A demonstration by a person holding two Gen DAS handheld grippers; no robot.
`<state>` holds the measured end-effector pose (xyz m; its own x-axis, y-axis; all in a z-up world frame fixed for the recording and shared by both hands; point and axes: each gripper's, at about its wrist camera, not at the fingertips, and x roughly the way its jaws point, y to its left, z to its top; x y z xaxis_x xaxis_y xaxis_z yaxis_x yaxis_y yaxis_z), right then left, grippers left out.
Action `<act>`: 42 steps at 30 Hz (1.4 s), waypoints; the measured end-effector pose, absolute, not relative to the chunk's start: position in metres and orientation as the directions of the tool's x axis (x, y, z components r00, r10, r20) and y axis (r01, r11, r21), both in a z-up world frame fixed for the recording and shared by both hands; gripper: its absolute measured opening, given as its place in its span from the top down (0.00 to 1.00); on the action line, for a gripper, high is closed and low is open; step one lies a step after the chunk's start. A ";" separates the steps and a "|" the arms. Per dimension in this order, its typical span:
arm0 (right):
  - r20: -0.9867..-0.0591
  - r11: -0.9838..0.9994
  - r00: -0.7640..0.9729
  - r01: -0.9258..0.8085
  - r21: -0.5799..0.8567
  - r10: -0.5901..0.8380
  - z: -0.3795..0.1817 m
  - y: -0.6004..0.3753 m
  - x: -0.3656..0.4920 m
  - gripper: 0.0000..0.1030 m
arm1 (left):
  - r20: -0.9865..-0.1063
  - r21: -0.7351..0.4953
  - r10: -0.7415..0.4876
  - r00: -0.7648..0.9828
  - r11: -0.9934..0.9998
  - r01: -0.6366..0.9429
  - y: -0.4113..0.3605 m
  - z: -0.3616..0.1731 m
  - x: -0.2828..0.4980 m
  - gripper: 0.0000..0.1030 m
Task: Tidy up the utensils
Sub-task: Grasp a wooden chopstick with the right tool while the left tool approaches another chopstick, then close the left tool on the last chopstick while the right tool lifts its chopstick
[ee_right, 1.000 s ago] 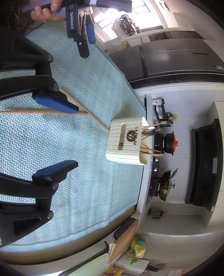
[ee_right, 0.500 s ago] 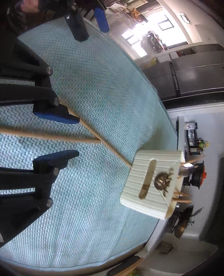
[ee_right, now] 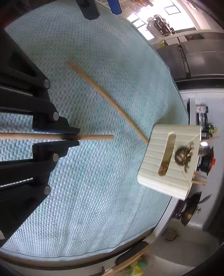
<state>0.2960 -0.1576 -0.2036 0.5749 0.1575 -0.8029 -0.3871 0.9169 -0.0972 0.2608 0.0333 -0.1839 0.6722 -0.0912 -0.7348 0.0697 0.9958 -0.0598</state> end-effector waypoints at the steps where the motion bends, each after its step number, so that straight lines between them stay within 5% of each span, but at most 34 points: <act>1: -0.801 0.927 0.581 -0.363 -0.094 0.146 -0.203 -0.167 0.297 0.93 | -0.738 -0.056 -0.102 0.667 0.994 0.090 0.029 -0.183 0.266 0.12; 9: -0.803 0.972 0.589 -0.229 -0.060 0.090 -0.210 -0.219 0.310 0.93 | -0.765 -0.046 -0.166 0.622 0.978 0.204 0.001 -0.186 0.339 0.12; 14: -0.809 0.980 0.577 -0.200 -0.009 0.110 -0.214 -0.231 0.320 0.92 | -0.805 0.044 -0.092 0.586 0.976 0.214 -0.024 -0.214 0.373 0.16; 18: -0.821 0.977 0.557 -0.213 0.002 0.123 -0.214 -0.235 0.314 0.90 | -0.820 0.083 -0.048 0.570 0.976 0.201 -0.029 -0.229 0.360 0.32; 20: -0.825 0.976 0.548 -0.216 0.022 0.139 -0.212 -0.238 0.304 0.80 | -0.813 0.079 -0.053 0.580 0.977 0.199 -0.028 -0.230 0.347 0.40; 22: -0.826 0.977 0.545 -0.212 0.031 0.145 -0.211 -0.242 0.297 0.72 | -0.807 0.087 -0.057 0.587 0.973 0.214 -0.030 -0.229 0.336 0.75; 24: -0.825 0.977 0.546 -0.212 0.034 0.147 -0.209 -0.245 0.289 0.70 | -0.807 0.088 -0.072 0.587 0.967 0.238 -0.033 -0.230 0.328 0.95; 25: -0.826 0.977 0.545 -0.211 0.035 0.147 -0.209 -0.246 0.284 0.70 | -0.800 0.092 -0.074 0.595 0.965 0.244 -0.034 -0.230 0.325 0.96; 36: -0.815 0.977 0.542 -0.169 0.130 0.202 -0.202 -0.262 0.253 0.70 | -0.832 -0.047 -0.168 0.529 0.971 0.234 -0.017 -0.225 0.257 0.93; 40: -0.821 0.975 0.532 -0.183 0.127 0.206 -0.198 -0.261 0.255 0.70 | -0.825 -0.086 -0.205 0.526 0.966 0.243 -0.014 -0.216 0.255 0.43; 42: -0.827 0.976 0.526 -0.187 0.115 0.198 -0.195 -0.260 0.264 0.70 | -0.813 -0.102 -0.221 0.539 0.965 0.242 -0.008 -0.208 0.265 0.43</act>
